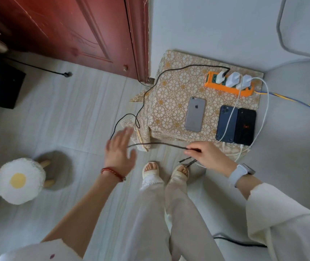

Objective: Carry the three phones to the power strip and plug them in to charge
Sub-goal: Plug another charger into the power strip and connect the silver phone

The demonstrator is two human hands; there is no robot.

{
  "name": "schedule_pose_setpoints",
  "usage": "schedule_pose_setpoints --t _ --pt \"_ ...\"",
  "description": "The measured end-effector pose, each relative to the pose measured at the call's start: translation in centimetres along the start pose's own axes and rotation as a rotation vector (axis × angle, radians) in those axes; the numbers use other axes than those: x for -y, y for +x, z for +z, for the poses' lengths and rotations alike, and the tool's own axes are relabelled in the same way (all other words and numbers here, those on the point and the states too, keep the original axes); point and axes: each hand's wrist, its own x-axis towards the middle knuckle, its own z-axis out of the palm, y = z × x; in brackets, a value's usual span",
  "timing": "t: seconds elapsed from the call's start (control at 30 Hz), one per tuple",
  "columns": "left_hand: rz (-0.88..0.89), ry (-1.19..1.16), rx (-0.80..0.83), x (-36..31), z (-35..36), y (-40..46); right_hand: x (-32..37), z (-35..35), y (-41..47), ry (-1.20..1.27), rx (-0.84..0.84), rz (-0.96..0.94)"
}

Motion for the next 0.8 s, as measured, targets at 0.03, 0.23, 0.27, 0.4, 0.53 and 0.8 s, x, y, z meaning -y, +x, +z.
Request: schedule_pose_setpoints --t 0.03,0.23,0.27,0.4,0.53,0.8 --pt "0.112 0.009 0.089 -1.4 0.7 -0.1 0.8 0.5 0.3 0.01 0.017 -0.03" --pt "0.293 0.051 0.123 -4.9 2.8 0.2 3.0 1.1 0.9 0.018 -0.036 -0.08" --pt "0.274 0.067 0.049 -4.7 2.6 0.3 2.7 1.0 0.7 -0.035 -0.041 -0.065" --pt "-0.006 0.112 -0.051 -2.2 1.5 0.6 0.6 0.4 0.1 -0.252 -0.082 0.055" --pt "-0.117 0.163 -0.018 -1.0 1.8 -0.3 -0.2 0.8 0.3 -0.361 -0.181 0.108" --pt "-0.179 0.051 -0.063 1.0 0.5 -0.1 -3.9 -1.6 -0.3 -0.384 -0.254 0.387"
